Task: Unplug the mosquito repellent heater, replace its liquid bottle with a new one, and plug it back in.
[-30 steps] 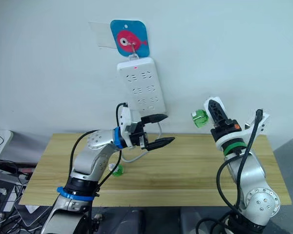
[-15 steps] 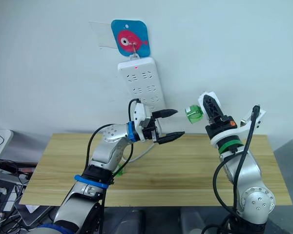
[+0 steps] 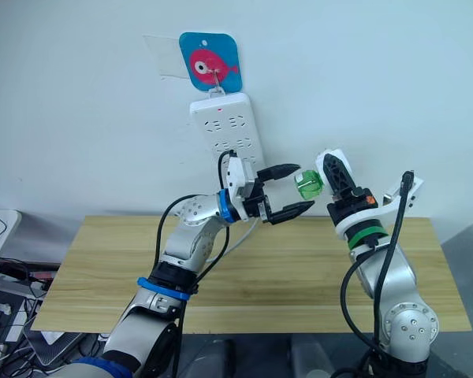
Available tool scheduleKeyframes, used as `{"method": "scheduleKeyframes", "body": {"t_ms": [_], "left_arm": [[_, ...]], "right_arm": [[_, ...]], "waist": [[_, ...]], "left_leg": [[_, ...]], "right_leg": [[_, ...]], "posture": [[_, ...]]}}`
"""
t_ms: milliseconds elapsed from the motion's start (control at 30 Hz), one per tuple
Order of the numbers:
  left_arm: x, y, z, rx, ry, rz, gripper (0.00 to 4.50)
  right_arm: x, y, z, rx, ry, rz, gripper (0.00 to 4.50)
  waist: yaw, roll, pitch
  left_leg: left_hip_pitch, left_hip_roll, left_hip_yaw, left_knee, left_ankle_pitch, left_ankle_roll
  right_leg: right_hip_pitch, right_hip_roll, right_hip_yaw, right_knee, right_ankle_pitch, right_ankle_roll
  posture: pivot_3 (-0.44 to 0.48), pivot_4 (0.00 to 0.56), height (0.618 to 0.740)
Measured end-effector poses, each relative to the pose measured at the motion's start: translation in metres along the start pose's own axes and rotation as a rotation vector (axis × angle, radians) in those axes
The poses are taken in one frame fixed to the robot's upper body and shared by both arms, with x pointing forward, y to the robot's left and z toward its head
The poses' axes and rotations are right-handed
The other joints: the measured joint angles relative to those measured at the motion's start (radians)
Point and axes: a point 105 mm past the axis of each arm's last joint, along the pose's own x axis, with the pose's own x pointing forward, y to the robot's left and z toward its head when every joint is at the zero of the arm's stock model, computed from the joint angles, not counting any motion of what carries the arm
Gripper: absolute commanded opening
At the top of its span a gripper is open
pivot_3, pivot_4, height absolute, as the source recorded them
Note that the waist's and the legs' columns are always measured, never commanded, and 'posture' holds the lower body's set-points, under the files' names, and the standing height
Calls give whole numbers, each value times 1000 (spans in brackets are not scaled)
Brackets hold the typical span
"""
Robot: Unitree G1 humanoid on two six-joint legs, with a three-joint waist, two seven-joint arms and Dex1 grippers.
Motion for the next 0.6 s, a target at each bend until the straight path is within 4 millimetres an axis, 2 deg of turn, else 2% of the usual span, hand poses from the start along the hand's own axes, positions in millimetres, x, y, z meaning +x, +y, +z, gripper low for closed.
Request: {"method": "scheduleKeyframes", "body": {"t_ms": [367, 500, 600], "left_arm": [[7, 0, 3, -12, -36, 43, 4474], [8, -2, 5, -11, -43, 37, 3635], [9, -6, 5, -17, -45, 16, 2699]], "right_arm": [[0, 1, 0, 5, -6, 0, 3005], [0, 1, 0, 2, -6, -2, 3005], [1, 0, 1, 6, -12, -7, 3005]], "waist": [[0, 0, 0], [0, 0, 0], [0, 0, 0]], "left_leg": [[0, 0, 0, 0, 0, 0], [0, 0, 0, 0, 0, 0], [0, 0, 0, 0, 0, 0]], "right_leg": [[0, 0, 0, 0, 0, 0], [0, 0, 0, 0, 0, 0], [0, 0, 0, 0, 0, 0]], "posture": [[-87, 163, 740], [-89, 165, 740], [-90, 165, 740]]}}
